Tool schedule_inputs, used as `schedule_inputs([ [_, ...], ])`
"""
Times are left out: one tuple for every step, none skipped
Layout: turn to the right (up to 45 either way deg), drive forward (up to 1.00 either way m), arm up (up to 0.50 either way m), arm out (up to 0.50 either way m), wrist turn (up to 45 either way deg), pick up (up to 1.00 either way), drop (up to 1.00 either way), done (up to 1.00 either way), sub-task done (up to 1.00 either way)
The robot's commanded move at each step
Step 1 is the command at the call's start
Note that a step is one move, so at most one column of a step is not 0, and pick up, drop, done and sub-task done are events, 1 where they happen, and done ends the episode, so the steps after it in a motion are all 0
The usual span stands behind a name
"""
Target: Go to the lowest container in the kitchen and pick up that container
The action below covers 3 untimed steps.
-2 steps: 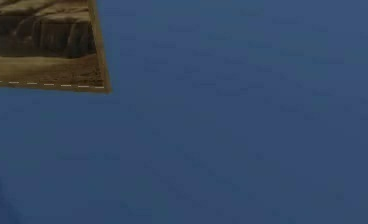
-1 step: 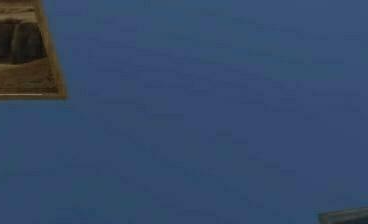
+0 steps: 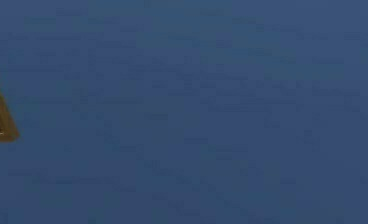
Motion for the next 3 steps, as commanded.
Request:
schedule_inputs([
  [45.0,0.0,0.0,0.0,0.0,0.0,0.0,0.0,0.0],
  [45.0,0.0,0.0,0.0,0.0,0.0,0.0,0.0,0.0],
  [45.0,0.0,0.0,0.0,0.0,0.0,0.0,0.0,0.0],
])
